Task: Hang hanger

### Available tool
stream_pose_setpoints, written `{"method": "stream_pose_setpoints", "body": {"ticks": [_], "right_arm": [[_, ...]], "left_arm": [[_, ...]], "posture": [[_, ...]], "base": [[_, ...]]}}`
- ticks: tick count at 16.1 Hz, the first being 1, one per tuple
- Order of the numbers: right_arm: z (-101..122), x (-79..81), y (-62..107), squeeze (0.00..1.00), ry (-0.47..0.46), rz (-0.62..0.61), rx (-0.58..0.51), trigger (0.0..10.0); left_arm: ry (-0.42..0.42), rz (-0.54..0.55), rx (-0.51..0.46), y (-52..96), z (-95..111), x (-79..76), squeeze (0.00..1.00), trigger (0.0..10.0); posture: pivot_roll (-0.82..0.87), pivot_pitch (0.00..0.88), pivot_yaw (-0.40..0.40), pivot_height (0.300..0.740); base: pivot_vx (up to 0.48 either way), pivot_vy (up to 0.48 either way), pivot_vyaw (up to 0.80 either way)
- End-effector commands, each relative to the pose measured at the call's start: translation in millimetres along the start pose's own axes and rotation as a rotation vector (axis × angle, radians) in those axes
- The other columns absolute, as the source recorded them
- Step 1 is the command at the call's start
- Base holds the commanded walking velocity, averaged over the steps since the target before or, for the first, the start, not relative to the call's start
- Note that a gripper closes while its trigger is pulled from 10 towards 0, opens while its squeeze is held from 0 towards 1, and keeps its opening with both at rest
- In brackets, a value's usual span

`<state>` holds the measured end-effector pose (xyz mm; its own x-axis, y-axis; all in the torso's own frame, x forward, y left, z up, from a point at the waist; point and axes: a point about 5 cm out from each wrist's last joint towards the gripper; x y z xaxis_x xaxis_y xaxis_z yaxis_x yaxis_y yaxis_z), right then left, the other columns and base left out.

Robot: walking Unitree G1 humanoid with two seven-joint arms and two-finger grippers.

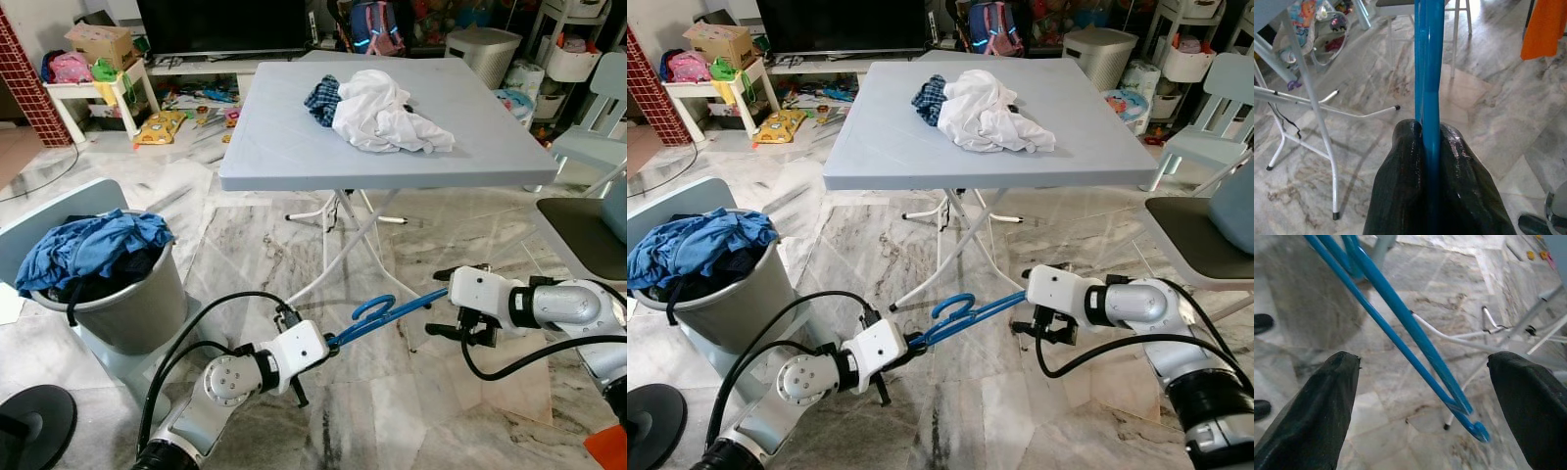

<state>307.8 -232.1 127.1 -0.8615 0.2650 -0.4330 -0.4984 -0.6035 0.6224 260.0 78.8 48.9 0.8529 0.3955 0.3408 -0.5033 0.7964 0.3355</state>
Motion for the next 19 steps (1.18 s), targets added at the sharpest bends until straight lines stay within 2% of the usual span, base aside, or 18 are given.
{"method": "stream_pose_setpoints", "body": {"ticks": [1,6,7,8,9,11,12,13,16,19], "right_arm": [[6,-0.6,2.1,0.00,0.027,0.043,-0.003,10.0],[14,11.7,-11.6,0.00,0.070,0.159,-0.005,10.0],[18,13.1,-16.7,0.00,0.081,0.180,-0.011,7.6],[20,13.2,-19.7,0.00,0.096,0.182,-0.002,7.4],[21,13.7,-25.7,0.00,0.103,0.177,0.005,0.0],[21,18.7,-33.5,0.00,0.119,0.185,0.014,0.4],[18,18.3,-36.1,0.00,0.137,0.171,0.033,1.1],[17,17.0,-36.6,0.00,0.141,0.164,0.042,0.7],[10,10.0,-32.3,0.00,0.167,0.163,0.096,0.9],[9,6.6,-32.3,0.00,0.179,0.174,0.113,0.2]], "left_arm": [[-0.036,-0.019,-0.018,-1.6,6,3.2,0.00,10.0],[-0.057,-0.070,-0.026,-6.2,10,0.0,0.00,10.0],[-0.062,-0.083,-0.031,-9.1,12,-2.2,0.00,10.0],[-0.066,-0.090,-0.034,-10.8,13,-3.5,0.00,10.0],[-0.075,-0.096,-0.035,-14.1,14,-4.8,0.00,10.0],[-0.075,-0.104,-0.039,-17.1,16,-6.2,0.00,10.0],[-0.075,-0.107,-0.039,-17.7,16,-6.4,0.00,10.0],[-0.078,-0.112,-0.037,-17.9,15,-6.9,0.00,10.0],[-0.084,-0.124,-0.028,-18.2,13,-8.3,0.00,10.0],[-0.087,-0.126,-0.023,-19.7,12,-8.9,0.00,10.0]], "posture": [[-0.16,0.000,0.022,0.740],[-0.17,0.000,0.026,0.740],[-0.17,0.000,0.027,0.740],[-0.17,0.000,0.027,0.740],[-0.17,0.000,0.025,0.740],[-0.17,0.000,0.026,0.740],[-0.17,0.000,0.027,0.740],[-0.17,0.000,0.029,0.740],[-0.18,0.000,0.026,0.740],[-0.18,0.000,0.024,0.740]], "base": [[0.000,0.000,0.00],[0.000,0.000,0.00],[0.000,0.000,0.00],[0.000,0.000,0.00],[0.000,0.000,0.00],[0.000,0.000,0.00],[0.000,0.000,0.00],[0.000,0.000,0.00],[0.000,0.000,0.00],[0.000,0.000,0.00]]}}
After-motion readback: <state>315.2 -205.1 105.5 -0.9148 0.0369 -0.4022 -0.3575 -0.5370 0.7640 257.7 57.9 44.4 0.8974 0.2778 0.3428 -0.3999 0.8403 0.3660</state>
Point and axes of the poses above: a point about 5 cm out from each wrist's last joint towards the gripper, its own y axis pointing back from the gripper into the wrist, its own z axis along the axis of the wrist's last joint, x = y × z, and after that the axes turned 3 degrees about -y, right-handed
